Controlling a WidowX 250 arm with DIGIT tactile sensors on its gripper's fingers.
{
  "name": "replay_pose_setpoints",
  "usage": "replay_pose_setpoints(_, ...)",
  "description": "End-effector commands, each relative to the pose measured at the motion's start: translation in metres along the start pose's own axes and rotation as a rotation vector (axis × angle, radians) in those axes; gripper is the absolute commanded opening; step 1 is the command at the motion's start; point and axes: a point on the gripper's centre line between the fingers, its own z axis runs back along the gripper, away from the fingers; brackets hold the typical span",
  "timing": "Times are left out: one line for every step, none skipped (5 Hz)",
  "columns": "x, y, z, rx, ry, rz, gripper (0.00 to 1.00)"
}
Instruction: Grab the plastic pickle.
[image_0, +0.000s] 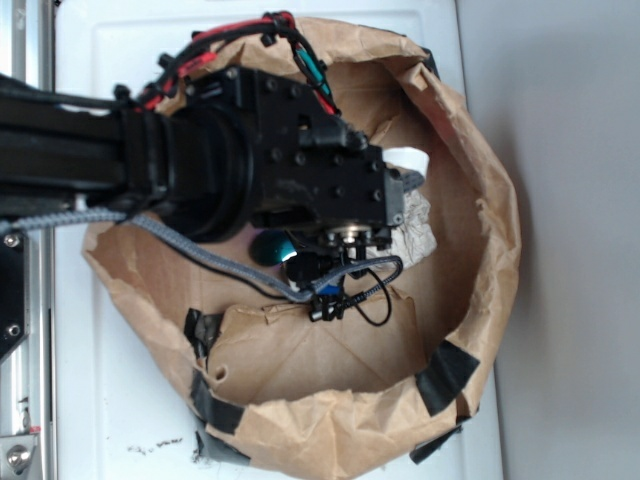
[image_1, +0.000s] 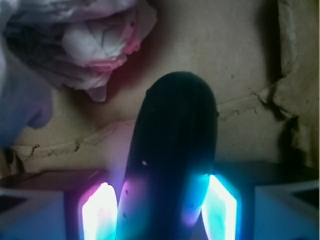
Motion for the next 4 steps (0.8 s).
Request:
replay_pose_setpoints(-0.048, 0.025, 0.078, -0.122, -0.102, -0.178, 0.0)
replay_pose_setpoints(-0.071, 0.027, 0.125, -0.102, -0.166, -0.162, 0.0)
replay_pose_setpoints(-0.086, 0.027, 0.161, -0.125, -0.195, -0.21, 0.0)
replay_pose_setpoints(-0.084, 0.031, 0.162, -0.093, -0.124, -0.189, 0.0)
